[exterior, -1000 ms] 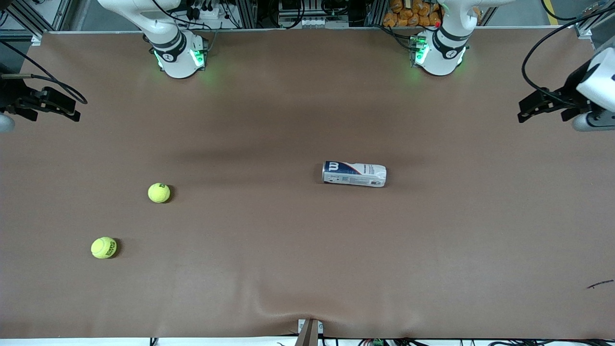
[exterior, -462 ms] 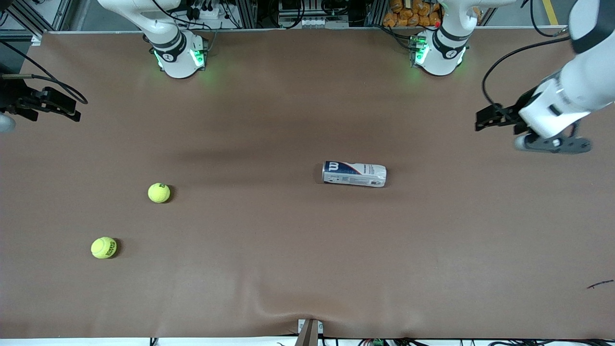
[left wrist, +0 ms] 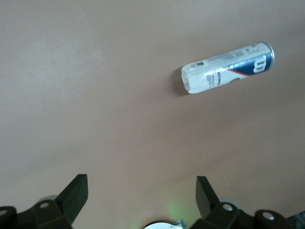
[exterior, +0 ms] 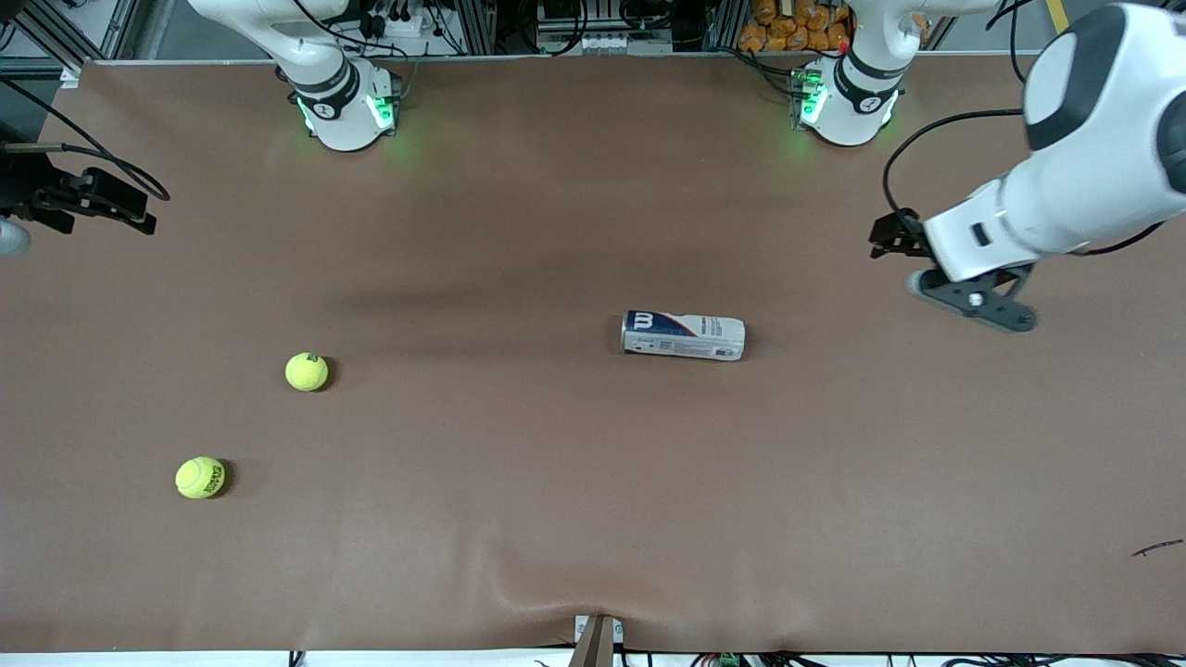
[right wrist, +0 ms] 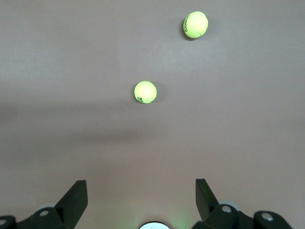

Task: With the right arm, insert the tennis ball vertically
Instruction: 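Reach the left gripper down to the white-blue tennis ball can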

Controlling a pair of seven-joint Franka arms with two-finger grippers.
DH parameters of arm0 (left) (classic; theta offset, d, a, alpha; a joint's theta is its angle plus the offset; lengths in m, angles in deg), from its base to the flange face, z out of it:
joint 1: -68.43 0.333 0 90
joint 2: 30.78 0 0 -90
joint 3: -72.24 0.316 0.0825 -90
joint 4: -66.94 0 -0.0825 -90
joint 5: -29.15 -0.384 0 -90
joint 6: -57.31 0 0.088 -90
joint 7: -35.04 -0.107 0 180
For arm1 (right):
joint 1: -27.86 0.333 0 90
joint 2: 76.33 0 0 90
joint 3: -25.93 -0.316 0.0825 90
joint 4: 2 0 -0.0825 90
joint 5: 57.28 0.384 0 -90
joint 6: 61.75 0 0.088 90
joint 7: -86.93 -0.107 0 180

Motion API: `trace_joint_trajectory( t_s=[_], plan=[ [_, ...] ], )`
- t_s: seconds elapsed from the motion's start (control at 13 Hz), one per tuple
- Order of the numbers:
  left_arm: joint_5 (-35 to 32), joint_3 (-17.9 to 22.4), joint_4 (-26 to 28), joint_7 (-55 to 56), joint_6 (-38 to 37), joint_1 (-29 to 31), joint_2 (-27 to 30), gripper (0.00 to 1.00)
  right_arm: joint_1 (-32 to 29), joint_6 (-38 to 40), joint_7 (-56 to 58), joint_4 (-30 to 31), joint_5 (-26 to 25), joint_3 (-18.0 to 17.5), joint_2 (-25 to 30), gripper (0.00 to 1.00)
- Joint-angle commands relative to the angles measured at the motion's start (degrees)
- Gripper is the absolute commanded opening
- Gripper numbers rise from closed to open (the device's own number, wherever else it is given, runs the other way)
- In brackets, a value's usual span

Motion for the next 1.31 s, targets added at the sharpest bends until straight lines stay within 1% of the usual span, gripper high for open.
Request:
trace_joint_trajectory(
  t_s=[0.0,0.08,0.23,0.31,0.38,0.46,0.62,0.69,0.77,0.85,1.0,1.08,1.23],
  plan=[
    [-6.6,0.2,-1.9,-3.9,-0.3,-6.6,-1.9,1.00,0.9,-0.5,-0.4,1.0,0.0,0.3,0.3,1.00],
    [-9.2,0.2,-1.9,-7.0,-0.3,-8.9,-2.4,1.00,1.0,-0.5,-0.4,1.0,0.0,0.3,0.3,1.00],
    [-8.8,0.1,-1.8,-9.9,-0.2,-9.7,-4.2,1.00,0.8,-0.5,-0.4,1.1,0.0,0.3,0.3,1.00],
    [-8.8,-0.2,-1.9,-14.5,0.0,-9.8,-6.1,1.00,0.8,-0.4,-0.4,1.1,0.0,0.3,0.3,1.00],
    [-9.0,-1.7,-2.5,-23.2,1.4,-11.0,-8.1,1.00,0.8,-0.5,-0.4,1.1,0.0,0.3,0.3,1.00],
    [-9.0,-1.8,-3.8,-29.2,2.6,-11.2,-9.9,1.00,0.8,-0.6,-0.4,1.1,0.0,0.3,0.2,1.00],
    [-9.1,-2.2,-6.0,-37.2,3.2,-11.2,-13.7,1.00,0.8,-0.6,-0.4,1.1,0.0,0.3,0.2,1.00],
    [-9.1,-2.3,-6.0,-40.4,5.1,-11.6,-14.9,1.00,0.8,-0.6,-0.5,1.1,0.0,0.3,0.2,1.00],
    [-9.4,-2.3,-6.0,-42.2,7.7,-12.6,-16.0,1.00,0.5,-0.6,-0.5,1.1,0.6,0.3,0.2,1.00],
    [-9.6,-2.2,-6.0,-42.2,8.8,-13.8,-16.9,1.00,0.5,-0.6,-0.5,1.1,0.6,0.3,0.1,1.00],
    [-10.9,-2.1,-6.3,-41.4,9.0,-16.9,-18.8,1.00,0.8,-0.6,-0.5,1.0,0.7,0.3,-0.5,1.00],
    [-12.8,-2.1,-6.3,-40.8,9.6,-17.7,-19.7,1.00,0.9,-0.6,-0.5,1.0,0.7,0.3,-0.6,1.00],
    [-18.7,-2.2,-6.3,-38.0,11.1,-20.9,-22.1,1.00,0.4,-1.8,-0.4,1.0,0.6,0.3,-1.5,1.00]
  ],
)
